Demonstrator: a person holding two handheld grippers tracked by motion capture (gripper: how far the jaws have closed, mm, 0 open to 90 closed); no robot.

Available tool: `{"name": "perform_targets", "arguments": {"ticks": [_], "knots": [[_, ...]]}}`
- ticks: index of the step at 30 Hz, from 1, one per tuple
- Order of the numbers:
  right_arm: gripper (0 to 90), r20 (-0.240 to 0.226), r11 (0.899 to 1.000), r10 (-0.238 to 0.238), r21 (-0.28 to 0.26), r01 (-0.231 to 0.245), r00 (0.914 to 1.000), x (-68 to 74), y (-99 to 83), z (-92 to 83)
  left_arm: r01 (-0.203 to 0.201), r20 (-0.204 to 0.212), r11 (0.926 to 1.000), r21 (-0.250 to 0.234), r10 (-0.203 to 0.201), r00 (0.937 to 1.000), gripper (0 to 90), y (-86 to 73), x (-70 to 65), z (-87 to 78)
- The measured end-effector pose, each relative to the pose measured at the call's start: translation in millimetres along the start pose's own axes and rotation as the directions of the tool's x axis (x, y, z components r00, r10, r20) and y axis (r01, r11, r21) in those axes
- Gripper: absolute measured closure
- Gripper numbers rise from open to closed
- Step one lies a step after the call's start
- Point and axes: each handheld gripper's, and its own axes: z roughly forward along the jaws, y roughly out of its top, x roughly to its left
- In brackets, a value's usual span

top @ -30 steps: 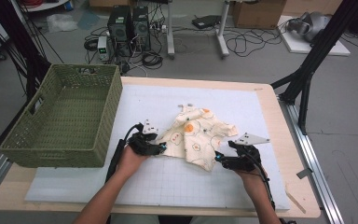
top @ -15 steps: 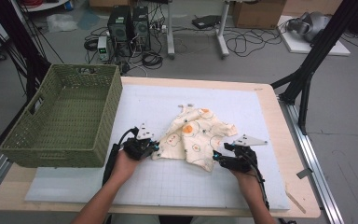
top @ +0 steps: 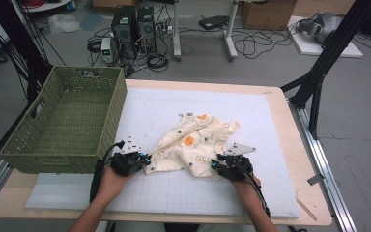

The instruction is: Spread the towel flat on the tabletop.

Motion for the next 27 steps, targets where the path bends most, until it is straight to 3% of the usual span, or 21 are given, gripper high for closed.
{"name": "perform_targets", "arguments": {"ticks": [1, 4, 10, 13, 15, 18, 21, 24, 27], "knots": [[77.3, -0.014, 1.0, -0.002, 0.007, 0.002, 0.9999, 1.0, 0.0, -0.6, -0.001, 0.006, 1.0, 0.004, 0.001, 1.0, 87.0, -1.5, -0.8, -2.5], [86.7, -0.027, 0.999, -0.03, 0.019, 0.031, 0.9992, 4.3, 1.0, -1.9, -0.009, 0.021, 0.9999, 0.015, 0.009, 0.9997, 87.0, -6.7, -5.1, -7.3], [87.9, -0.07, 0.996, -0.048, 0.07, 0.053, 0.9964, 1.7, -2.5, -14.9, -0.005, 0.04, 0.9999, 0.012, 0.005, 0.9992, 86.8, -11.2, -5.3, -10.8], [87.9, -0.058, 0.991, -0.077, 0.102, 0.083, 0.9953, 2.3, -6.8, -26.0, 0.005, 0.073, 1.0, 0.008, -0.005, 0.9973, 85.0, -9.5, -6.9, -10.5], [88.0, -0.05, 0.989, -0.086, 0.113, 0.092, 0.995, 2.8, -11.0, -32.7, -0.013, 0.084, 0.9998, 0.016, 0.011, 0.9964, 83.4, -8.4, -8.9, -9.2], [88.0, -0.036, 0.985, -0.104, 0.132, 0.107, 0.994, 2.8, -19.1, -44.8, -0.016, 0.082, 0.9998, 0.012, 0.015, 0.9965, 75.2, -6.7, -10.8, -6.1], [87.8, 0.0, 0.98, -0.13, 0.153, 0.129, 0.9915, 2.6, -27.7, -57.5, 0.023, 0.059, 0.9997, 0.006, -0.024, 0.998, 53.1, -2.6, -9.0, -1.7], [85.6, 0.012, 0.983, -0.118, 0.144, 0.116, 0.9929, 0.7, -33.0, -66.3, 0.051, 0.047, 0.9986, -0.013, -0.05, 0.9976, 43.4, 4.6, -6.6, 2.5], [66.5, 0.045, 0.992, -0.094, 0.093, 0.089, 0.9946, -1.7, -31.8, -70.8, 0.062, 0.042, 0.9966, -0.055, -0.059, 0.9974, 39.8, 18.7, -2.1, 8.4]]}}
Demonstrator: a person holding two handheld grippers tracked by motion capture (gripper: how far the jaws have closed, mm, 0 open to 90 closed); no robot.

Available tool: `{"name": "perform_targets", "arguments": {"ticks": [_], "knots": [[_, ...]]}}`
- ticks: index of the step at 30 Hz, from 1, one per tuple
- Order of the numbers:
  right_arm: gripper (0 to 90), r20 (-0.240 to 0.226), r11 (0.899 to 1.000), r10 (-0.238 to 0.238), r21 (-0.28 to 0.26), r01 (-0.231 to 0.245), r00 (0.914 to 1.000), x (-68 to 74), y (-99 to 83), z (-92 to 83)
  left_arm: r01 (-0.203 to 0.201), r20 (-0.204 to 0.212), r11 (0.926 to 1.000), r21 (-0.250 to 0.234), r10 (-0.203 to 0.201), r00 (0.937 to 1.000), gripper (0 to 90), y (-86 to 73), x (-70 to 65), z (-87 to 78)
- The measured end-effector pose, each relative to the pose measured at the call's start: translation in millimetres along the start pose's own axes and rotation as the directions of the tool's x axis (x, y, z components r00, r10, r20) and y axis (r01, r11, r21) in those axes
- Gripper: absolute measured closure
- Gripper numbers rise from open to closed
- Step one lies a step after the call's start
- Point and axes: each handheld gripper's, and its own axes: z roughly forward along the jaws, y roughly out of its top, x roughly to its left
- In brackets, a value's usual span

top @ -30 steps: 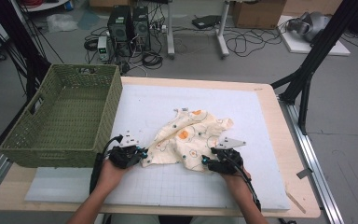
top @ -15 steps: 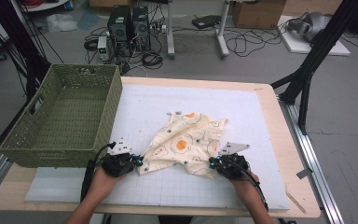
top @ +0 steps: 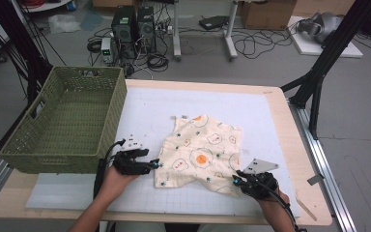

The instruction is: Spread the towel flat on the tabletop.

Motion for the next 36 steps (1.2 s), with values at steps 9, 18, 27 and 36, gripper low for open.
{"name": "perform_targets", "arguments": {"ticks": [9, 18, 27, 36], "knots": [[50.2, 0.015, 0.991, 0.047, -0.124, -0.045, 0.9988, -7.6, 8.6, 3.4, -0.017, -0.079, 0.9978, -0.064, 0.012, 0.9968, 41.9, 40.9, 20.9, 27.5], [31.5, -0.027, 0.975, 0.122, -0.184, -0.125, 0.9922, -20.0, 15.8, 14.3, 0.025, -0.131, 0.9985, -0.049, -0.031, 0.9909, 42.8, 65.4, 42.2, 66.8], [27.4, -0.02, 0.97, 0.124, -0.21, -0.126, 0.9921, -27.0, 29.4, 26.3, 0.005, -0.114, 1.0, 0.005, -0.005, 0.9934, 42.7, 80.5, 38.4, 101.1], [27.6, -0.021, 0.971, 0.123, -0.202, -0.125, 0.9922, -30.2, 25.6, 26.2, -0.061, -0.128, 0.9933, 0.098, 0.074, 0.989, 49.2, 80.2, 26.3, 133.4]]}}
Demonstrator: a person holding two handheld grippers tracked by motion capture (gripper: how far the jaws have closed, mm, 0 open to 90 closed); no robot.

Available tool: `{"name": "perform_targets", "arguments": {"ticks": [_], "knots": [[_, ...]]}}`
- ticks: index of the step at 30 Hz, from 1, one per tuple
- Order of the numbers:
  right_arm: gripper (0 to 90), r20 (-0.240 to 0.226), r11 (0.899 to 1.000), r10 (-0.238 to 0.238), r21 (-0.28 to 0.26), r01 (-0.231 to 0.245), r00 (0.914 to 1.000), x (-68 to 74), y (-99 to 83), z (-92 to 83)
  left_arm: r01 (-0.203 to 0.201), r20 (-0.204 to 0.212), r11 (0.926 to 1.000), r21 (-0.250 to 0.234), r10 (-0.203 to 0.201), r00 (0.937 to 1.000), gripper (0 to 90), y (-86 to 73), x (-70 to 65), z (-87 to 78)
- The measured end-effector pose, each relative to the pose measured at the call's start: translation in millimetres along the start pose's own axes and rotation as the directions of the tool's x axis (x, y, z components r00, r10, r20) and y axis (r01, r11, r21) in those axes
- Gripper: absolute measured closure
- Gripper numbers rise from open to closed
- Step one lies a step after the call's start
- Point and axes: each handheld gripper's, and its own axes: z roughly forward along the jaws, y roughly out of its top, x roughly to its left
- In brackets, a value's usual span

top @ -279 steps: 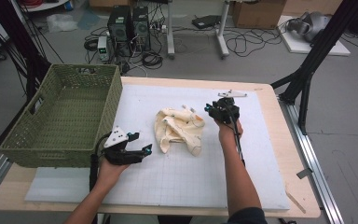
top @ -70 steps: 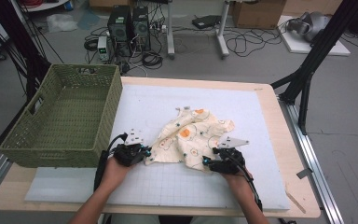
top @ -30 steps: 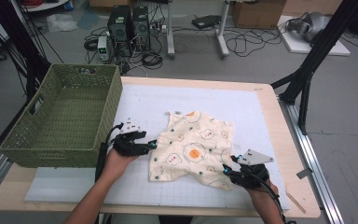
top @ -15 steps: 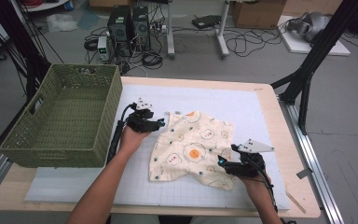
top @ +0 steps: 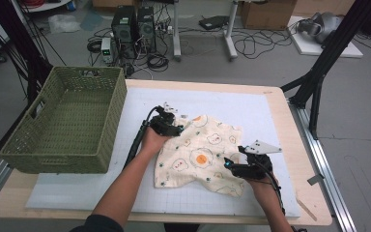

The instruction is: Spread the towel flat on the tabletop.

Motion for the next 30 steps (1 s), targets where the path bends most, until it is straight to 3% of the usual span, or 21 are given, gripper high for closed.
{"name": "perform_targets", "arguments": {"ticks": [2, 6, 7, 10, 14, 18, 22, 24, 25, 30], "knots": [[27.6, -0.002, 1.0, 0.002, 0.005, -0.002, 1.0, -0.1, -0.8, 0.0, -0.016, -0.017, 0.9998, -0.009, 0.016, 0.9997, 54.7, 0.3, -1.8, 0.8], [27.6, -0.003, 1.0, 0.003, 0.01, -0.003, 1.0, 0.0, -2.4, -0.4, -0.07, -0.044, 0.9975, -0.016, 0.069, 0.9967, 79.3, 0.2, -7.0, 1.1], [27.6, -0.004, 1.0, 0.004, 0.009, -0.004, 1.0, 0.1, -2.7, -0.7, -0.067, -0.049, 0.9976, -0.015, 0.066, 0.9966, 85.8, 0.3, -7.4, 1.2], [27.8, 0.0, 1.0, 0.005, 0.011, -0.005, 1.0, -0.1, -3.4, -1.9, -0.025, -0.046, 0.9997, -0.009, 0.024, 0.9986, 87.2, -0.1, -2.5, -1.3], [27.8, 0.003, 1.0, 0.009, 0.017, -0.009, 1.0, -0.7, -4.2, -1.7, 0.005, -0.108, 1.0, -0.001, -0.005, 0.9941, 87.3, -5.2, 13.0, -11.0], [27.8, 0.003, 1.0, 0.014, 0.019, -0.014, 0.9999, -0.3, -3.7, -0.2, 0.054, -0.191, 0.9984, -0.016, -0.056, 0.9799, 87.3, -13.1, 34.5, -24.0], [29.8, -0.001, 0.999, 0.007, 0.031, -0.007, 1.0, -0.2, -2.7, 4.3, 0.104, -0.187, 0.9926, -0.064, -0.114, 0.9757, 84.7, -14.5, 45.4, -31.7], [32.3, -0.004, 0.999, -0.009, 0.04, 0.009, 1.0, -1.9, -1.8, 7.8, 0.14, -0.18, 0.9864, -0.086, -0.153, 0.9716, 66.1, -13.8, 46.2, -32.9], [33.6, -0.001, 0.999, -0.01, 0.039, 0.01, 0.9999, -3.7, -1.0, 9.4, 0.137, -0.166, 0.9867, -0.088, -0.15, 0.9746, 60.8, -13.9, 46.3, -34.0], [44.2, 0.002, 0.999, 0.005, 0.033, -0.005, 1.0, -17.1, 6.5, 16.3, 0.127, -0.11, 0.9873, -0.095, -0.137, 0.9844, 51.8, -11.5, 40.6, -40.0]]}}
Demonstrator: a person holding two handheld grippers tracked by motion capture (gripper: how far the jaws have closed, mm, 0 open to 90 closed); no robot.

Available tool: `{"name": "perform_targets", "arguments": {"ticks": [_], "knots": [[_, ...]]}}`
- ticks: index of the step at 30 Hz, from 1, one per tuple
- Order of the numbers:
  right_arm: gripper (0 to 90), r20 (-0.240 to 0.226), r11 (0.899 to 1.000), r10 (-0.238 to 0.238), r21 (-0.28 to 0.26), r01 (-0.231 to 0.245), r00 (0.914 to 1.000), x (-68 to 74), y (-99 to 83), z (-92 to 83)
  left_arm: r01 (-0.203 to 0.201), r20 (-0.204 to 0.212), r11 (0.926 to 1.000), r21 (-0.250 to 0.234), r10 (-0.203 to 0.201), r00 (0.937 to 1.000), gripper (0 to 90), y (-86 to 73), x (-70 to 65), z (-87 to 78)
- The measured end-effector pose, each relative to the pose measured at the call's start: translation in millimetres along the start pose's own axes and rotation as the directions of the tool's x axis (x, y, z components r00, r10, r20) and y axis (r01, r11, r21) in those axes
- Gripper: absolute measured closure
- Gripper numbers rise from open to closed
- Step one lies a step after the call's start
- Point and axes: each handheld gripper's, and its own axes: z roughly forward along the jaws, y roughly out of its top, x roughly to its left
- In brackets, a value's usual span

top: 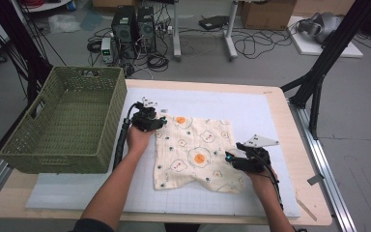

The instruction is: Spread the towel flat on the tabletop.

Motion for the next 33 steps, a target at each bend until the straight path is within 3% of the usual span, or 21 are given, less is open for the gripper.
{"name": "perform_targets", "arguments": {"ticks": [4, 7, 10, 12, 15, 21, 23, 25, 26, 27, 28, 31, 33], "knots": [[56.9, -0.003, 0.999, -0.034, 0.0, 0.034, 0.9994, -8.6, 7.3, 8.2, 0.013, 0.024, 0.9995, -0.031, -0.012, 0.9996, 47.0, 3.8, -3.9, -6.5], [54.6, 0.02, 0.998, -0.055, 0.021, 0.055, 0.9983, -15.3, 15.6, 21.2, 0.021, 0.048, 0.9989, -0.042, -0.019, 0.9987, 44.5, 4.8, -6.3, -10.2], [47.2, 0.035, 0.999, -0.028, 0.044, 0.027, 0.999, -24.8, 26.8, 37.1, 0.036, 0.054, 0.9965, -0.076, -0.032, 0.998, 44.9, -0.7, -7.4, -15.1], [46.0, 0.033, 0.999, -0.014, 0.033, 0.013, 0.9994, -31.8, 33.6, 46.7, 0.044, 0.069, 0.9964, -0.073, -0.039, 0.9968, 44.8, -6.0, -6.1, -17.1], [44.7, 0.064, 0.999, 0.015, 0.047, -0.018, 0.9978, -43.2, 43.5, 61.4, 0.055, 0.077, 0.9966, -0.061, -0.051, 0.9957, 43.6, -11.9, -4.8, -20.4], [47.2, 0.105, 0.984, 0.095, 0.144, -0.11, 0.9899, -55.5, 46.9, 92.5, 0.051, 0.078, 0.9968, -0.062, -0.046, 0.9959, 43.5, -19.3, -3.4, -27.9], [61.8, 0.112, 0.984, 0.116, 0.119, -0.129, 0.9869, -57.7, 46.3, 94.3, 0.048, 0.075, 0.9966, -0.068, -0.043, 0.9963, 43.6, -21.7, -3.0, -30.1], [86.2, 0.101, 0.986, 0.096, 0.128, -0.109, 0.9903, -58.8, 47.9, 93.8, 0.05, 0.073, 0.9968, -0.062, -0.045, 0.9963, 43.8, -24.4, -2.3, -30.6], [87.0, 0.123, 0.987, 0.061, 0.141, -0.079, 0.9905, -57.1, 49.9, 94.4, 0.05, 0.074, 0.9972, -0.056, -0.046, 0.9962, 43.7, -26.0, -2.0, -30.4], [87.4, 0.188, 0.987, 0.008, 0.157, -0.038, 0.9821, -54.1, 51.9, 94.7, 0.051, 0.073, 0.9974, -0.051, -0.048, 0.9962, 43.7, -27.6, -2.2, -30.2], [87.4, 0.242, 0.986, -0.008, 0.163, -0.032, 0.9702, -52.4, 52.5, 94.2, 0.053, 0.071, 0.9974, -0.049, -0.049, 0.9962, 43.7, -29.4, -2.5, -30.1], [84.9, 0.294, 0.984, 0.057, 0.146, -0.104, 0.9542, -59.7, 48.6, 93.1, 0.05, 0.074, 0.9984, -0.028, -0.047, 0.9962, 43.6, -33.6, -4.6, -28.3], [74.8, 0.295, 0.985, 0.087, 0.115, -0.126, 0.9514, -61.3, 48.2, 90.9, 0.045, 0.087, 0.999, -0.008, -0.044, 0.9953, 43.6, -35.4, -7.0, -25.5]]}}
